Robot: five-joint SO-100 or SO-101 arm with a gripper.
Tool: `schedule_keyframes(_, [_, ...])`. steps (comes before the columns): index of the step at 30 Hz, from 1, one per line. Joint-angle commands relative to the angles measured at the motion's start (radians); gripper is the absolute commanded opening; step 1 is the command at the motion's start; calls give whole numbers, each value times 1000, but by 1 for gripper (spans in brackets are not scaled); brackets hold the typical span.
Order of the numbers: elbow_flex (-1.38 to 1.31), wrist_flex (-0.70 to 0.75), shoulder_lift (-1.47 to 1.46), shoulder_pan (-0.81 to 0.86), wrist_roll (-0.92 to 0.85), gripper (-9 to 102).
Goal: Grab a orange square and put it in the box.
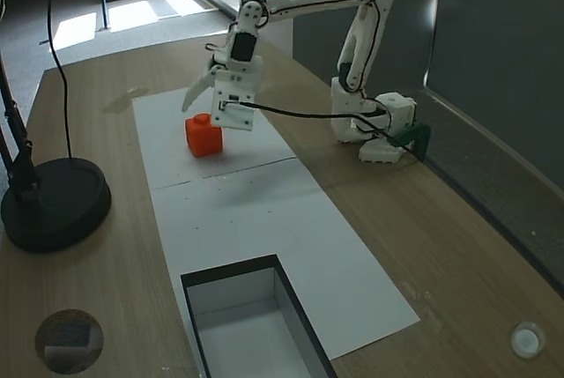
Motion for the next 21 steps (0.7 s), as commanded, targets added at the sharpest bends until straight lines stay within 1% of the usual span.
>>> schedule_keyframes(1, [-146,2,-95,31,2,34])
schedule_keyframes(6, [-252,-5,-258,109,-5,34])
schedule_keyframes(8, [-279,-3,-319,129,-32,34])
schedule_keyframes(14, [-305,2,-407,120,-55,33])
schedule_keyframes(16, [-310,2,-405,98,-54,30])
schedule_keyframes(21, [-374,31,-405,43,-48,17])
